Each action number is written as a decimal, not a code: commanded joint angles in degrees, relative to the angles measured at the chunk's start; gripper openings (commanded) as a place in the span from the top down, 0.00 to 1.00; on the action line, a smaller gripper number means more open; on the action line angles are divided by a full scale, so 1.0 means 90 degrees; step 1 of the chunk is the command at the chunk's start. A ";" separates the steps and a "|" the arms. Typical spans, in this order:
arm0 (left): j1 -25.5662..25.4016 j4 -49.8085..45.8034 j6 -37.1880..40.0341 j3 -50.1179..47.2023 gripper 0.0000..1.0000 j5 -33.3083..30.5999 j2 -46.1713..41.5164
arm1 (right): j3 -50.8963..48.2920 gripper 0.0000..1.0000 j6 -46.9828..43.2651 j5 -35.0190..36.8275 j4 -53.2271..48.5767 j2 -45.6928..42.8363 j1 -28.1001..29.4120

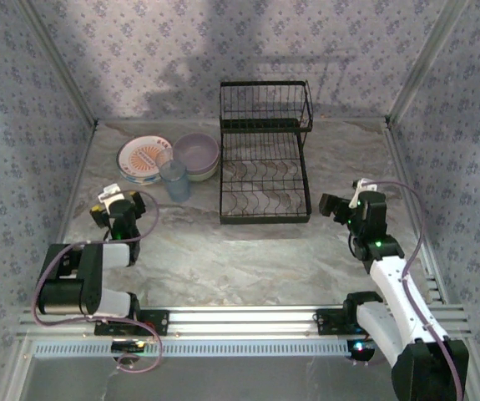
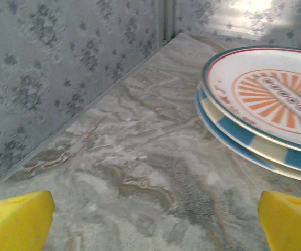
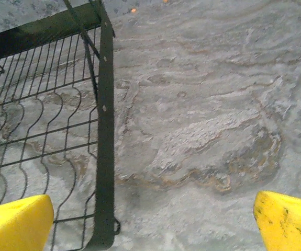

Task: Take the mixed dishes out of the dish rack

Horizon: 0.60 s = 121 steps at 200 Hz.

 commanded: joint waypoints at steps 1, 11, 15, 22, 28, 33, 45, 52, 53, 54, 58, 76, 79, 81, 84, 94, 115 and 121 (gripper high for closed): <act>-0.0263 0.0414 0.0540 0.0168 0.01 0.0094 0.0165 | -0.0295 0.00 -0.0359 0.0450 0.0591 0.0026 -0.0126; -0.0320 0.0398 0.0629 0.0239 0.01 0.0118 0.0253 | -0.0389 0.00 -0.0428 0.0610 0.0797 0.0091 -0.0177; -0.0323 0.0328 0.0658 0.0280 0.01 0.0147 0.0258 | -0.0411 0.00 -0.0455 0.0662 0.0856 0.0129 -0.0205; -0.0322 0.0205 0.0670 0.0356 0.01 0.0242 0.0287 | -0.0435 0.00 -0.0493 0.0711 0.0962 0.0217 -0.0256; -0.0315 0.0173 0.0724 0.0396 0.01 0.0355 0.0333 | -0.0451 0.00 -0.0518 0.0759 0.1048 0.0301 -0.0292; -0.0327 0.0172 0.0778 0.0416 0.01 0.0469 0.0367 | -0.0462 0.00 -0.0527 0.0782 0.1118 0.0388 -0.0307; -0.0319 0.0173 0.0846 0.0465 0.01 0.0620 0.0442 | -0.0490 0.00 -0.0563 0.0771 0.1320 0.0590 -0.0359; -0.0323 0.0122 0.0836 0.0477 0.01 0.0636 0.0435 | -0.0520 0.00 -0.0582 0.0746 0.1493 0.0713 -0.0369; -0.0325 0.0118 0.0836 0.0477 0.01 0.0638 0.0429 | -0.0526 0.00 -0.0585 0.0743 0.1524 0.0728 -0.0368; -0.0326 0.0111 0.0831 0.0477 0.01 0.0640 0.0427 | -0.0538 0.00 -0.0586 0.0741 0.1559 0.0746 -0.0368; -0.0318 0.0121 0.0831 0.0477 0.01 0.0641 0.0435 | -0.0576 0.00 -0.0593 0.0747 0.1695 0.0819 -0.0372; -0.0281 0.0126 0.0829 0.0484 0.01 0.0779 0.0451 | -0.0706 0.00 -0.0768 0.0956 0.2394 0.1196 -0.0368; -0.0260 0.0124 0.0832 0.0486 0.01 0.0827 0.0462 | -0.0713 0.00 -0.0795 0.0984 0.2491 0.1274 -0.0370; -0.0254 0.0119 0.0830 0.0494 0.01 0.0843 0.0470 | -0.0716 0.00 -0.0806 0.1003 0.2551 0.1326 -0.0375; -0.0247 0.0107 0.0828 0.0509 0.01 0.0875 0.0487 | -0.0713 0.00 -0.0827 0.1030 0.2639 0.1412 -0.0382; -0.0196 0.0046 0.0812 0.0544 0.01 0.1034 0.0524 | -0.0716 0.00 -0.0878 0.1080 0.2953 0.1718 -0.0405; -0.0066 0.0796 0.0788 0.0462 0.01 0.1143 0.1012 | -0.0697 0.00 -0.0794 0.1101 0.3451 0.2257 -0.0407; -0.0073 0.0093 0.0697 0.0589 0.01 0.1210 0.0770 | -0.0734 0.00 -0.0788 0.1144 0.3664 0.2357 -0.0407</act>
